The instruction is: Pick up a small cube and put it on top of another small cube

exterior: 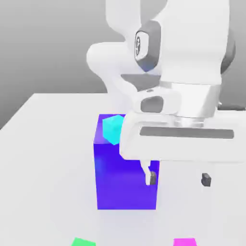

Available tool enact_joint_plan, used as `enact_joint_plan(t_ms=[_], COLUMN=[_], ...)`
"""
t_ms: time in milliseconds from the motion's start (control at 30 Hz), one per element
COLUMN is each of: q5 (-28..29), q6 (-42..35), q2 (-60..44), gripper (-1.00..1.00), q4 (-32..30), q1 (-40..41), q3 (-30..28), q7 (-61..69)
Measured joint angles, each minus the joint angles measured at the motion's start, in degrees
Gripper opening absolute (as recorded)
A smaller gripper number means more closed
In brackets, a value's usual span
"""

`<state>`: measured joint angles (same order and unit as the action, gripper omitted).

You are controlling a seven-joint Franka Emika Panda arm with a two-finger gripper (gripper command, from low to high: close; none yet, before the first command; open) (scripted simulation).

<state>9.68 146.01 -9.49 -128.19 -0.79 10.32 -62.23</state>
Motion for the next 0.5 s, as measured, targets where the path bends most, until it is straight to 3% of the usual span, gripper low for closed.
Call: enact_joint_plan(t_ms=[333, 367, 500], q5=[1.24, 1.67, 1.66], q6=[9.05, 10.27, 10.31], q2=[-20.35, -21.97, -21.97], gripper=[0.00, -1.00, -1.00], q4=[2.35, 2.72, 2.72], q1=[-3.62, -4.05, -4.05], q3=[-1.04, -1.56, -1.55], q7=[-3.42, -3.74, -3.73])
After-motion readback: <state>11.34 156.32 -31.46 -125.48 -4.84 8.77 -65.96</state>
